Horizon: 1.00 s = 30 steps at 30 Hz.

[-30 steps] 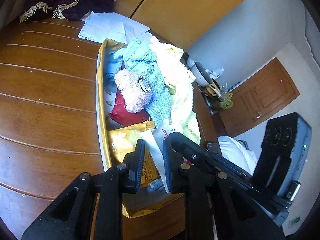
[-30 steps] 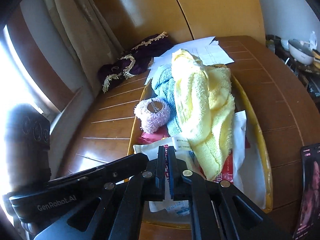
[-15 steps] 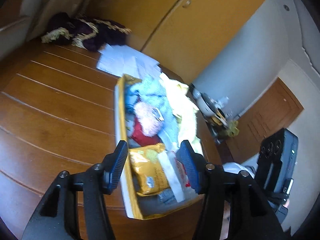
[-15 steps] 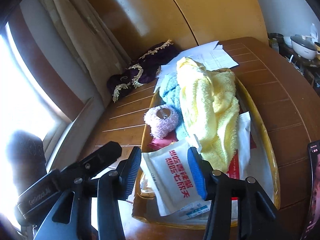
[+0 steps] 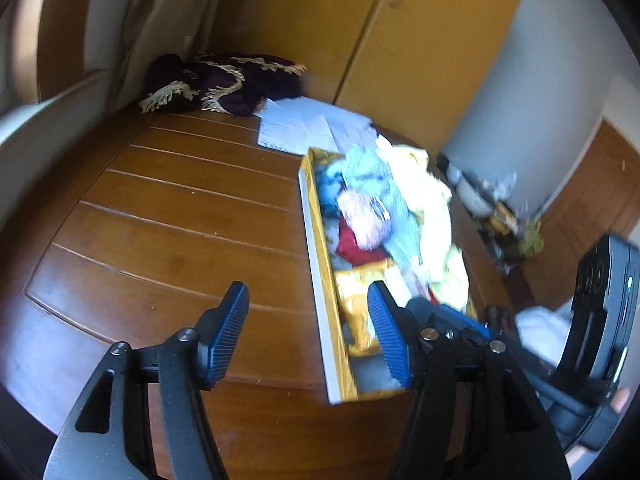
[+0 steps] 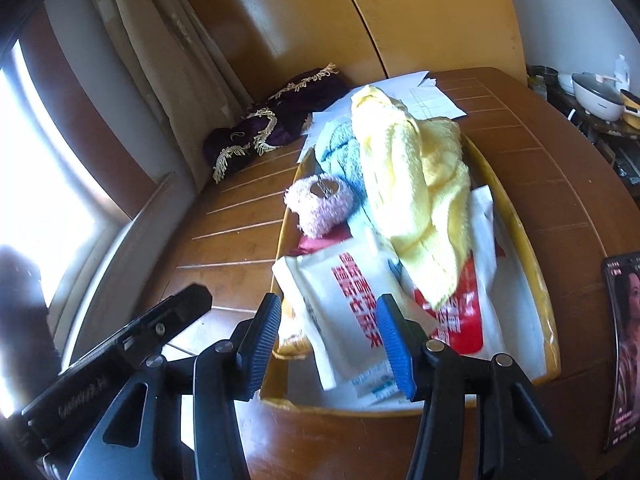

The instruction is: Organize soft objects

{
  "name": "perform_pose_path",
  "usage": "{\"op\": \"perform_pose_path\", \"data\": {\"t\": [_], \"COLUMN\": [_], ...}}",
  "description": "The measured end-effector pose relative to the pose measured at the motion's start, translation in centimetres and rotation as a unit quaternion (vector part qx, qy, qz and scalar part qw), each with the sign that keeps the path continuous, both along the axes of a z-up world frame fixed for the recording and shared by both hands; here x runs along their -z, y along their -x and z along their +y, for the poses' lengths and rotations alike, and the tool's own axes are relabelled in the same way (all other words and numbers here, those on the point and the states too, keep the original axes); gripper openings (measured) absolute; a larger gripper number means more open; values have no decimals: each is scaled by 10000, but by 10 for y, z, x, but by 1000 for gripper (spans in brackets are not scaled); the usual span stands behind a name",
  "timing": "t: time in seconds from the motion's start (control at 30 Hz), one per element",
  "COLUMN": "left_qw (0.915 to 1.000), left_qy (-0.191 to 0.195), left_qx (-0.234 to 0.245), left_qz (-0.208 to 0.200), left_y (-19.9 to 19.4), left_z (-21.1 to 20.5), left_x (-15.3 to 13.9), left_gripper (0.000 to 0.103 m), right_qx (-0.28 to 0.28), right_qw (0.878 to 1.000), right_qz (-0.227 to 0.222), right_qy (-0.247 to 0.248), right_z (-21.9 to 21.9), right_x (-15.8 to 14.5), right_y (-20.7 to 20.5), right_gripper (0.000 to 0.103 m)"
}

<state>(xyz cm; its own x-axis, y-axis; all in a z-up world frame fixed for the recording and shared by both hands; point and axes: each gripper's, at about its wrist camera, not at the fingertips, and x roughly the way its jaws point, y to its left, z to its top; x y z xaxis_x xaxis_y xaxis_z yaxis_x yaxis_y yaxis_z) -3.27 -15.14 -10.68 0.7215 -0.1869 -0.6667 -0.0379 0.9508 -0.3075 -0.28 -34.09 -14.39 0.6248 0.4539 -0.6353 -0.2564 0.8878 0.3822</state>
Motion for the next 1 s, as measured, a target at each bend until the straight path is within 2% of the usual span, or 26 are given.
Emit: {"op": "perform_pose_path", "data": {"t": [0.07,0.27,0.47,0.63,0.83,1.0], "left_qw": [9999,9997,9995,9994,9988,9983], "left_qy": [-106,-58,-251,-246,-359,-460], "left_qx": [103,53,-99,-189,-303,-347], "left_qz": [38,218,147,163,139,120], "left_y": [5,7,8,9,11,11], "left_z": [-4,-6,-6,-2,4,3], "left_x": [0,3,3,2,1,0], "left_gripper": [61,61,61,62,62,62], "right_qx": [15,26,-17,-41,-12,-117], "right_qw": [10000,9998,9996,9998,9982,9977], "right_qz": [34,34,-37,-82,-509,-512], "right_qy": [52,194,283,180,315,428], "right_z": [0,2,4,2,1,6], "right_x": [2,4,4,3,-8,-12], "right_y": [3,6,8,9,22,23], "right_gripper": [52,53,54,54,64,65]}}
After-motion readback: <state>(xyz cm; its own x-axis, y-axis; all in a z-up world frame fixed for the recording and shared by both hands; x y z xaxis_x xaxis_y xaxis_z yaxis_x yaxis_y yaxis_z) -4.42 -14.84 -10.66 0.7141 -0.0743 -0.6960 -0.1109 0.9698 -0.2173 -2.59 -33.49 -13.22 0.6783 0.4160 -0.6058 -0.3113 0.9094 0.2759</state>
